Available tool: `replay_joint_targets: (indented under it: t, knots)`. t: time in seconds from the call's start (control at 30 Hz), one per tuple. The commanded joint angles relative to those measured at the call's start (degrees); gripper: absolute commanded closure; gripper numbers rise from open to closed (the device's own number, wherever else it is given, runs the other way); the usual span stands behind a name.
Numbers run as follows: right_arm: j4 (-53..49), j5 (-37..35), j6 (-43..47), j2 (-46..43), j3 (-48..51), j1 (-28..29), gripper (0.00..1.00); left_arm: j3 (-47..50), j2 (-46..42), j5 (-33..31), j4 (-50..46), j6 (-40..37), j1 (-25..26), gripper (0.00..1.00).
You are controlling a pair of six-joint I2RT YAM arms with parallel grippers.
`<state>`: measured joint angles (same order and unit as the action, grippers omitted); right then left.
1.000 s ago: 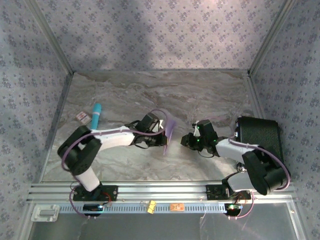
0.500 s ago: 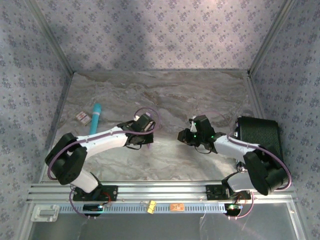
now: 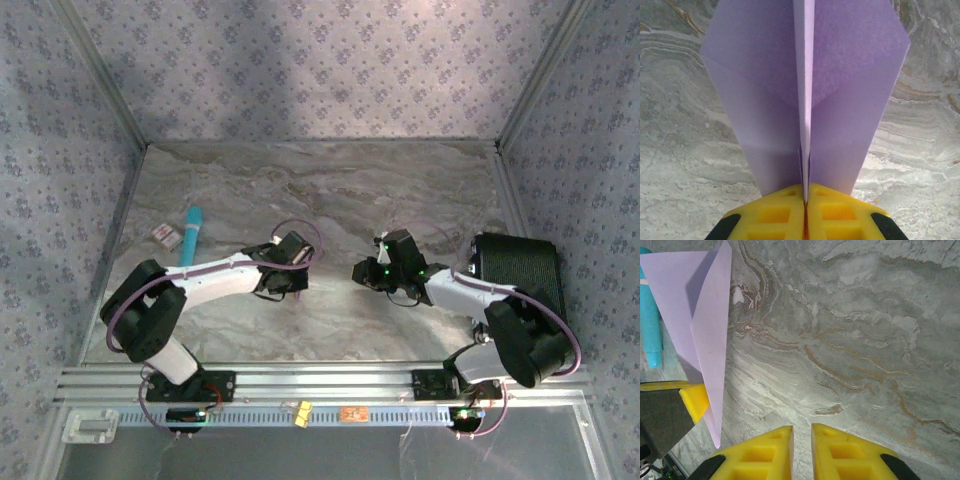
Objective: Fold a paper plane with a square sheet of paper (pick it up from the middle)
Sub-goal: Move the paper plane to the center of the table.
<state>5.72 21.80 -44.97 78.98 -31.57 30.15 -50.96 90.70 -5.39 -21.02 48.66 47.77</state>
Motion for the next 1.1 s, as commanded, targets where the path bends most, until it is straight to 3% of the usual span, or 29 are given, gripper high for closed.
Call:
replay_joint_targets:
  t: [0.0, 1.07]
  knots:
    - [-1.14, -0.71, 0.7, 0.69, -1.49, 0.45, 0.82, -1.41, 1.52, 1.23, -0.43, -0.84, 0.36, 0.9]
    - [-1.1, -0.18, 0.8, 1.64, -1.84, 0.35, 0.82, -3.0, 5.78, 3.23, -0.07, -2.4, 0.46, 0.85]
